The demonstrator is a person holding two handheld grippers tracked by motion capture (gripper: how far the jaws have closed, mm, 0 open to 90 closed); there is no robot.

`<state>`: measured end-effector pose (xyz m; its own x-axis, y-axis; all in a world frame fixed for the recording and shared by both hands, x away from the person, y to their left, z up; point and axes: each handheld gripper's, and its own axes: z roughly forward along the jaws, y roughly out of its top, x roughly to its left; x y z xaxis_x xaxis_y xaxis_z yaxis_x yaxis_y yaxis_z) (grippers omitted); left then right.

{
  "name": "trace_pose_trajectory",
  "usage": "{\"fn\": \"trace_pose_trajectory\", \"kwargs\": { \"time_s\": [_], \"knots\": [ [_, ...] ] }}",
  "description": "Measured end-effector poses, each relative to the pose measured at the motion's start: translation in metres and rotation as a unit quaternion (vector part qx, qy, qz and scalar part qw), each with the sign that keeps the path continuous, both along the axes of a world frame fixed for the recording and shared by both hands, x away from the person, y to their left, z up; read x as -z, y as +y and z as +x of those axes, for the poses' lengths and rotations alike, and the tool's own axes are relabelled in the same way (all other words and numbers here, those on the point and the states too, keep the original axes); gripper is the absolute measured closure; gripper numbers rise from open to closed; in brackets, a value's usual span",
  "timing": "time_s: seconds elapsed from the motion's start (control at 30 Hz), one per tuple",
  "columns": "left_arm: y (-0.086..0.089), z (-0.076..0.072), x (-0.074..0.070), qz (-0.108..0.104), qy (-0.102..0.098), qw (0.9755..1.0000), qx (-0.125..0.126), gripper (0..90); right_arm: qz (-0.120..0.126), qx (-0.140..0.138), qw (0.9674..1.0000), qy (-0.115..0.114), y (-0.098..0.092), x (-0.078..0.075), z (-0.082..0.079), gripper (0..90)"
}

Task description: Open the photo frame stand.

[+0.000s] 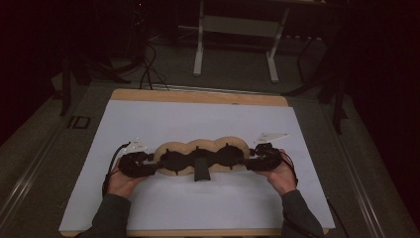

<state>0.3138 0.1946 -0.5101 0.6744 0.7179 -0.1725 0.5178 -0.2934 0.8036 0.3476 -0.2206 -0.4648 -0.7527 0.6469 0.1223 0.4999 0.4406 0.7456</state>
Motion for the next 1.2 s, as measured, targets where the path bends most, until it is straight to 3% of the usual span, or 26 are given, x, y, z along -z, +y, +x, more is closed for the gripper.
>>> {"fn": "trace_pose_trajectory", "kwargs": {
  "time_s": [0.27, 0.4, 0.53, 0.73, 0.9, 1.0, 1.2],
  "knots": [
    [-0.004, 0.011, -0.005, 0.008, -0.011, 0.9999, 0.001, 54.5, 0.0, 0.014, 0.9999, -0.002, -0.002, 0.005, 0.006, 47.4],
    [-0.008, 0.015, -0.007, 0.021, -0.027, 0.9994, -0.003, 54.4, -0.003, 0.024, 0.9997, -0.006, -0.003, 0.008, 0.009, 46.7],
    [-0.013, 0.018, -0.008, 0.037, -0.039, 0.9985, -0.006, 54.3, -0.015, 0.033, 0.9993, -0.012, -0.001, 0.011, 0.011, 45.4],
    [-0.018, 0.022, -0.007, 0.048, -0.057, 0.9972, -0.01, 54.1, -0.011, 0.045, 0.9988, -0.017, -0.003, 0.017, 0.013, 44.9],
    [-0.024, 0.024, -0.007, 0.065, -0.068, 0.9954, -0.015, 53.9, -0.022, 0.057, 0.9979, -0.021, -0.003, 0.023, 0.016, 43.2],
    [-0.025, 0.024, -0.007, 0.064, -0.066, 0.9956, -0.015, 53.7, -0.017, 0.058, 0.998, -0.016, -0.004, 0.026, 0.017, 43.1],
    [-0.023, 0.023, -0.007, 0.039, -0.059, 0.9974, -0.017, 53.2, -0.011, 0.059, 0.9982, -0.007, -0.007, 0.032, 0.016, 43.0]
  ]
}}
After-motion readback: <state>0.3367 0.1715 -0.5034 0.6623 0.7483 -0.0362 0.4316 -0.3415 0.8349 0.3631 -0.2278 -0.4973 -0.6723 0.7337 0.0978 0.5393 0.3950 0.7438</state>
